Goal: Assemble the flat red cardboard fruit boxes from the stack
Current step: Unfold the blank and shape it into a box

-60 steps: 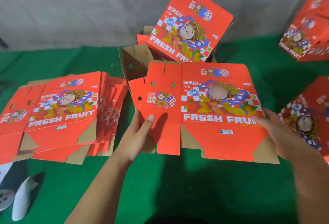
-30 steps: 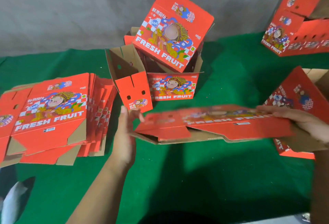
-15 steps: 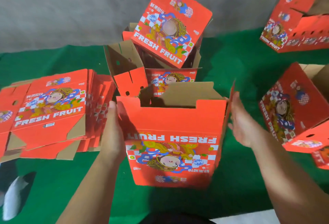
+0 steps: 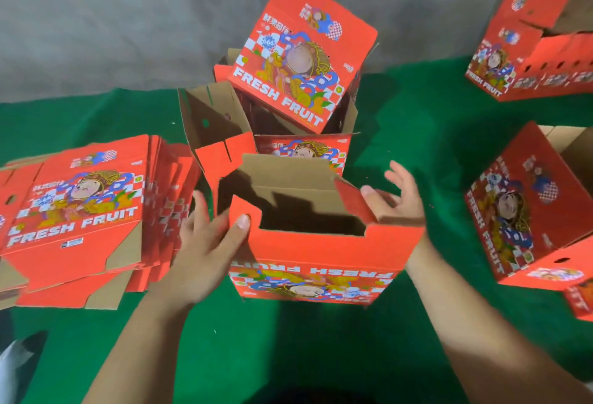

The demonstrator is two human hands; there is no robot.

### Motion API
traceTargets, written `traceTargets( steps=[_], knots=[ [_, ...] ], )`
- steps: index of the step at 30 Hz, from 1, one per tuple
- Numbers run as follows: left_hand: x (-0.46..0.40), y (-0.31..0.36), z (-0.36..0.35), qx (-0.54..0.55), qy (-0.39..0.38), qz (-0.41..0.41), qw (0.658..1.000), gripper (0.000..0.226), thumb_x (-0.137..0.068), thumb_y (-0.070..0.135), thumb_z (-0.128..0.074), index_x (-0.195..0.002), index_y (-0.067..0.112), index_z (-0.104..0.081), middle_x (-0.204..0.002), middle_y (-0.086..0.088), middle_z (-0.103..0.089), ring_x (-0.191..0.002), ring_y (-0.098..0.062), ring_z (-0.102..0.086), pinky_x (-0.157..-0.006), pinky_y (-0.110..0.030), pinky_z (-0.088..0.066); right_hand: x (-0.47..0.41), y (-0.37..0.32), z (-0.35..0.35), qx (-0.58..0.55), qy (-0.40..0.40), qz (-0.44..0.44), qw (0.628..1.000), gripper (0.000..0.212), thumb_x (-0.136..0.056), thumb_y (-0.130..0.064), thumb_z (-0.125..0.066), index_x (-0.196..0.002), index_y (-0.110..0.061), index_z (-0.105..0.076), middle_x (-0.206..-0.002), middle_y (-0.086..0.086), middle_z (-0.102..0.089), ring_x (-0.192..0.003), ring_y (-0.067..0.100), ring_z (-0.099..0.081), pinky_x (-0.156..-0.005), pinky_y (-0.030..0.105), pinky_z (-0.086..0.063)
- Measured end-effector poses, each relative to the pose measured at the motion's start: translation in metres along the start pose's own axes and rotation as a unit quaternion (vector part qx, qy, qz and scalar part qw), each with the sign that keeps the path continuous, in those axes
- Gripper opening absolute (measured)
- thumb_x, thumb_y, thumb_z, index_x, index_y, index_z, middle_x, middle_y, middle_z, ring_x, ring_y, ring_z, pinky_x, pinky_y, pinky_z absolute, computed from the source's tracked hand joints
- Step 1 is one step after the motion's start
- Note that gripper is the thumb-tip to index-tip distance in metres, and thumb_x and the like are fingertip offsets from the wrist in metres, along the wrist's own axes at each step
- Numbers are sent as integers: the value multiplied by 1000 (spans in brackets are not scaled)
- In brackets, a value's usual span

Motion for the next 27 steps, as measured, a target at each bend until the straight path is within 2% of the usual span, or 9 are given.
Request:
traceTargets(
  steps=[4, 8, 11, 14, 17, 19, 23, 25, 27],
  knots=[
    [-5, 11, -8, -53, 76, 24, 995, 85, -80, 88, -33, -151, 42, -37, -151, 2, -38, -138, -28, -33, -114, -44, -20, 1, 2, 14, -18, -97, -53, 994, 91, -82, -44, -80, -158, -38, -29, -153, 4, -45, -88, -7, -70, -69, 12, -52],
    [-6, 14, -12, -14, 136, 53, 989, 93, -82, 81, -57, -157, 31, -35, -149, -7, -42, -133, -31, -33, -111, -45, -24, 3, -14, 16, 34, -243, -88, 965, 126, -61, -45, -87, -158, -51, -7, -162, -4, -25, -106, 15, -67, -87, 31, -57],
    [-6, 8, -12, -6, 163, 96, 982, 106, -73, 80, -56, -160, 25, -32, -154, -12, -39, -136, -39, -32, -116, -53, -26, 1, -10, 29, -13, -245, -155, 957, 118, -81, -25, -88, -157, -61, -5, -163, -15, -29, -96, 13, -73, -83, 30, -60],
    [-4, 8, -15, 51, 156, 101, 981, 110, -71, 84, -68, -160, 33, -31, -150, -6, -42, -139, -34, -30, -115, -57, -28, 7, -3, 20, -53, -247, -161, 954, 109, -95, -2, -72, -158, -52, 2, -160, -17, -26, -126, 15, -64, -97, 36, -53],
    [1, 11, -14, 101, 158, 72, 980, 90, -60, 85, -64, -142, 63, -33, -121, 22, -43, -124, -19, -33, -107, -46, -30, 14, -13, 12, -68, -248, -180, 950, 75, -103, -58, -46, -164, -36, -10, -172, -3, -13, -156, 20, -25, -115, 40, -32],
    [4, 19, -13, 140, 148, 52, 978, 71, -65, 79, -70, -125, 76, -32, -109, 35, -46, -119, -9, -39, -104, -34, -33, 11, -19, 3, -9, -300, -182, 936, 84, -93, -72, -55, -160, -51, -8, -171, -18, -11, -151, 12, -32, -114, 40, -38],
    [7, 22, -15, 200, 148, -6, 969, 66, -80, 52, -82, -114, 90, -39, -108, 52, -58, -107, 26, -54, -82, 3, -43, 7, -30, 23, 86, -267, -34, 959, 118, -62, -56, -88, -147, -74, -9, -163, -28, -23, -137, 4, -46, -101, 37, -43],
    [6, 16, -16, 213, 136, 11, 968, 79, -69, 71, -82, -134, 76, -37, -128, 33, -59, -133, -1, -52, -111, -27, -47, 20, -28, 21, 119, -340, -17, 933, 136, -54, -63, -95, -144, -79, 5, -169, -24, -5, -151, 13, -35, -113, 49, -40],
    [5, 9, -17, 210, 112, 21, 971, 86, -60, 79, -78, -135, 75, -36, -137, 25, -54, -141, -19, -46, -118, -51, -38, 33, -27, 20, 138, -380, -49, 913, 143, -47, -69, -96, -138, -82, 13, -169, -22, 6, -154, 12, -29, -118, 53, -39]
  ],
)
Point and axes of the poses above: each hand's wrist, its own x-axis away from the middle knuckle, its own z-axis out of the back of the hand, y = z × x, the point moved 4 cm from there along -x, towards the middle knuckle
